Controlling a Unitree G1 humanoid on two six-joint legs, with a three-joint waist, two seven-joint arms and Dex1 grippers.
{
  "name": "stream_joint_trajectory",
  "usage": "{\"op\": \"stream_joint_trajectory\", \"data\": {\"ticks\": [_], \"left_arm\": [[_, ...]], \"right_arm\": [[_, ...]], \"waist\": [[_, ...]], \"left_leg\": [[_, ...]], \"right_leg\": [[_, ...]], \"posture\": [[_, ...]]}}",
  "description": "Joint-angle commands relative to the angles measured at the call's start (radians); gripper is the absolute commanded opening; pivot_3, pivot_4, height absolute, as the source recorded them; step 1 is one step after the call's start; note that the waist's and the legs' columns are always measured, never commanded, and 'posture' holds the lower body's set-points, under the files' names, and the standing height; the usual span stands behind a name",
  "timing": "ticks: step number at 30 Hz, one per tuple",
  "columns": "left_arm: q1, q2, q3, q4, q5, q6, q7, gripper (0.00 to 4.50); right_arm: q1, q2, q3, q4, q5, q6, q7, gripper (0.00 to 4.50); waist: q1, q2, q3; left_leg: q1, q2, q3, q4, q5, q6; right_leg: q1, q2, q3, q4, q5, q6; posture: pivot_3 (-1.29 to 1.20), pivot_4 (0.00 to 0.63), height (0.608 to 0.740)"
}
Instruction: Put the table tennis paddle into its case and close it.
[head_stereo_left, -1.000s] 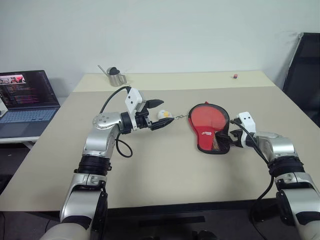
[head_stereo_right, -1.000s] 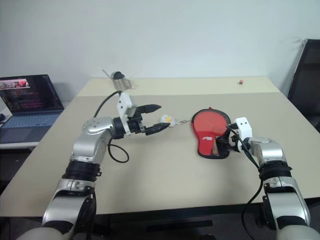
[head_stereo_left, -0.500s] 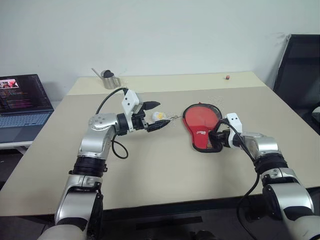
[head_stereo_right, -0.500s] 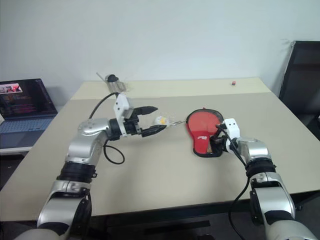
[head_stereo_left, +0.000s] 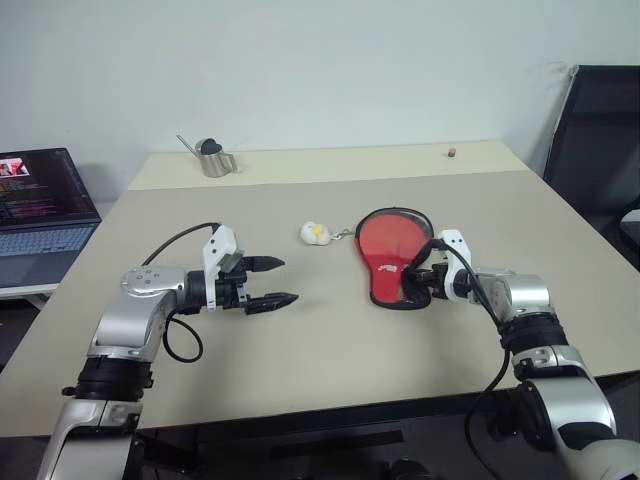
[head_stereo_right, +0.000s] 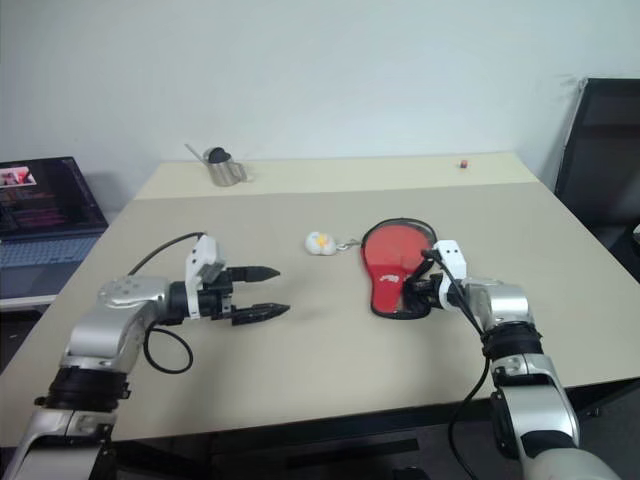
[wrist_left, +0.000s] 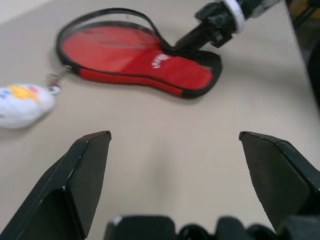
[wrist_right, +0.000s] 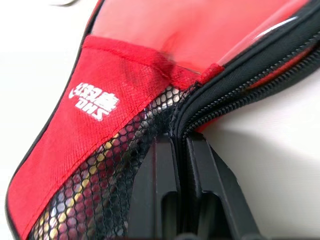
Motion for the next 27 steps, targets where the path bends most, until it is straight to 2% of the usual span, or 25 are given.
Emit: {"op": "stream_joint_trajectory", "data": {"ticks": [1,6,13,19,27], "left_arm": [[0.050,0.030,0.021,-0.105,-0.047,0.038,-0.012,4.50],[0.123,0.034,0.022,-0.191,-0.077,0.084,0.008,4.50],[0.207,0.068,0.006,-0.288,-0.102,0.126,-0.008,4.50],[0.218,0.089,-0.006,-0.300,-0.112,0.131,-0.020,4.50],[0.204,0.088,-0.023,-0.295,-0.108,0.133,-0.024,4.50]], "right_arm": [[0.033,0.053,0.061,-0.136,0.065,0.090,0.044,0.03],[0.089,0.081,0.088,-0.272,0.101,0.167,0.033,0.03],[0.241,0.075,0.132,-0.529,0.169,0.310,0.018,0.03],[0.346,0.063,0.143,-0.696,0.219,0.405,-0.014,0.03],[0.446,0.077,0.090,-0.834,0.282,0.506,-0.082,0.03]], "waist": [[0.000,0.001,0.001],[0.003,0.001,0.001],[0.010,0.002,0.001],[0.013,0.002,0.001],[0.026,0.002,0.001]], "left_leg": [[0.000,0.000,0.000,0.000,0.000,0.000],[0.000,0.000,0.000,0.000,0.000,0.000],[-0.001,0.000,0.000,0.000,-0.001,0.000],[-0.001,0.000,0.000,0.000,-0.001,0.000],[-0.001,0.000,0.000,0.000,-0.001,0.000]], "right_leg": [[0.000,0.000,0.000,0.000,0.000,0.000],[-0.001,0.000,0.000,0.000,0.000,-0.001],[-0.001,0.000,0.000,-0.001,0.000,-0.001],[-0.001,0.000,0.000,-0.001,0.000,-0.001],[0.000,0.000,-0.001,-0.002,0.000,-0.001]], "posture": [[0.00,0.150,0.740],[0.00,0.150,0.740],[0.00,0.150,0.740],[0.00,0.150,0.740],[0.00,0.150,0.740]]}}
